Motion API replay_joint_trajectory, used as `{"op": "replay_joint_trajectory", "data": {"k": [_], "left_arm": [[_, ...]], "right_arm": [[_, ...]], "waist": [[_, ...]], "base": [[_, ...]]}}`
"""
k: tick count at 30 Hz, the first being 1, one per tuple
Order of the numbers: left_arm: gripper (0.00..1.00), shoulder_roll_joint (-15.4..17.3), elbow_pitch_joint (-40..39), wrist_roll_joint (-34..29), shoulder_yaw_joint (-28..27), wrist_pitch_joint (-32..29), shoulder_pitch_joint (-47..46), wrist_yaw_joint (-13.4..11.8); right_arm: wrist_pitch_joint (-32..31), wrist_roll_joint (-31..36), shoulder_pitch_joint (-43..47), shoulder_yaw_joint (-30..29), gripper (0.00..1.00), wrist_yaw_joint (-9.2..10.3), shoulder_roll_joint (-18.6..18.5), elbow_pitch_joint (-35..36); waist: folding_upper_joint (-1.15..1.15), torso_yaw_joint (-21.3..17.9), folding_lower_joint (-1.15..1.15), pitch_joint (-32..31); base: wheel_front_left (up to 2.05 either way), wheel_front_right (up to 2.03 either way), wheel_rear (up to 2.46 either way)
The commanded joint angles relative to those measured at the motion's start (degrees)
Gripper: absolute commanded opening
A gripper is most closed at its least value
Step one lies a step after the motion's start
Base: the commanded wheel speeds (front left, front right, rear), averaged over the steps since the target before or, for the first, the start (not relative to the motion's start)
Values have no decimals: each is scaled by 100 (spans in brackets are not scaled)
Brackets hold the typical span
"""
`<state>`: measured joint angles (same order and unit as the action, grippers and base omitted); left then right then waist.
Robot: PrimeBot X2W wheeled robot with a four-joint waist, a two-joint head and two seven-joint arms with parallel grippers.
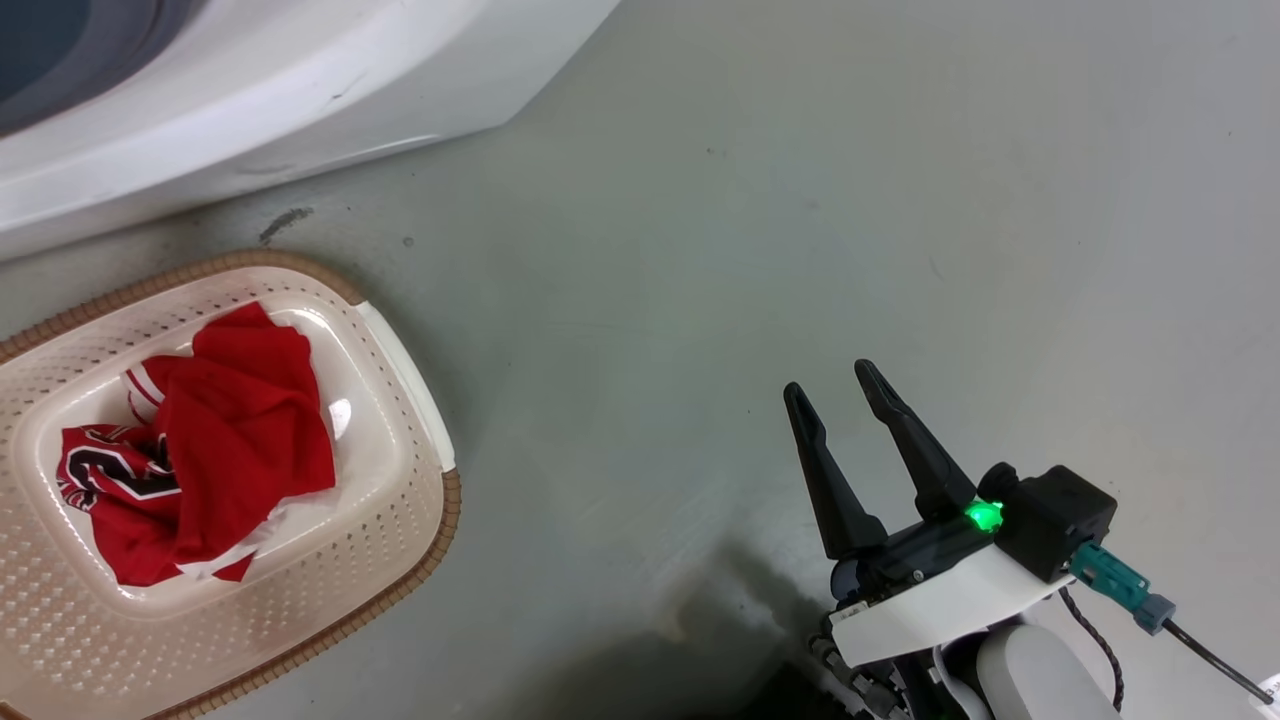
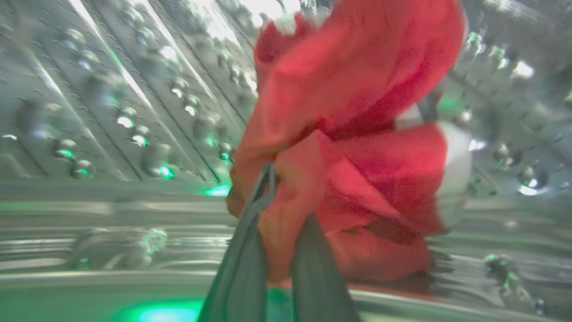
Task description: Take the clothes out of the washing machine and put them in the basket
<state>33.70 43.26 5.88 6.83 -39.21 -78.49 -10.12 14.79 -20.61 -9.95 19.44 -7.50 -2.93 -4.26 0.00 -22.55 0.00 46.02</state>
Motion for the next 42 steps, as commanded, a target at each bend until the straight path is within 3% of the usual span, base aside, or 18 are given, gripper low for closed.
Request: {"op": "replay_joint_trajectory", "data": {"k": [1,6,12,26,30,34,42], "left_arm": [[0,38,-159,20,-27,168,186,-61],[0,20,-649,122,-108,900,693,-136],[0,-241,-732,363,-209,2071,1259,-138],[0,-1140,365,987,-323,4972,2816,321],[0,-1250,635,1121,-367,5327,3129,542],[0,-1447,555,1144,-403,5439,3524,602],[0,-1735,-791,966,-606,5445,4533,691]], "right_arm": [[25,19,-32,-10,100,2,9,-21],[31,112,-14,-137,100,2,8,-18],[-25,237,14,-331,100,2,7,5],[-343,450,580,-949,100,2,5,114],[-443,499,789,-1078,100,2,4,176],[-529,561,985,-1193,100,2,5,266],[-754,707,1298,-1397,100,2,6,516]], "waist": [[0,19,0,-82],[0,111,0,-394],[0,274,0,-892],[0,689,0,-2548],[0,808,0,-2949],[0,952,0,-3311],[0,1260,0,-3952]], "base": [[0,0,0],[0,0,0],[0,0,0],[0,0,0],[0,0,0],[0,0,0],[0,0,0]]}}
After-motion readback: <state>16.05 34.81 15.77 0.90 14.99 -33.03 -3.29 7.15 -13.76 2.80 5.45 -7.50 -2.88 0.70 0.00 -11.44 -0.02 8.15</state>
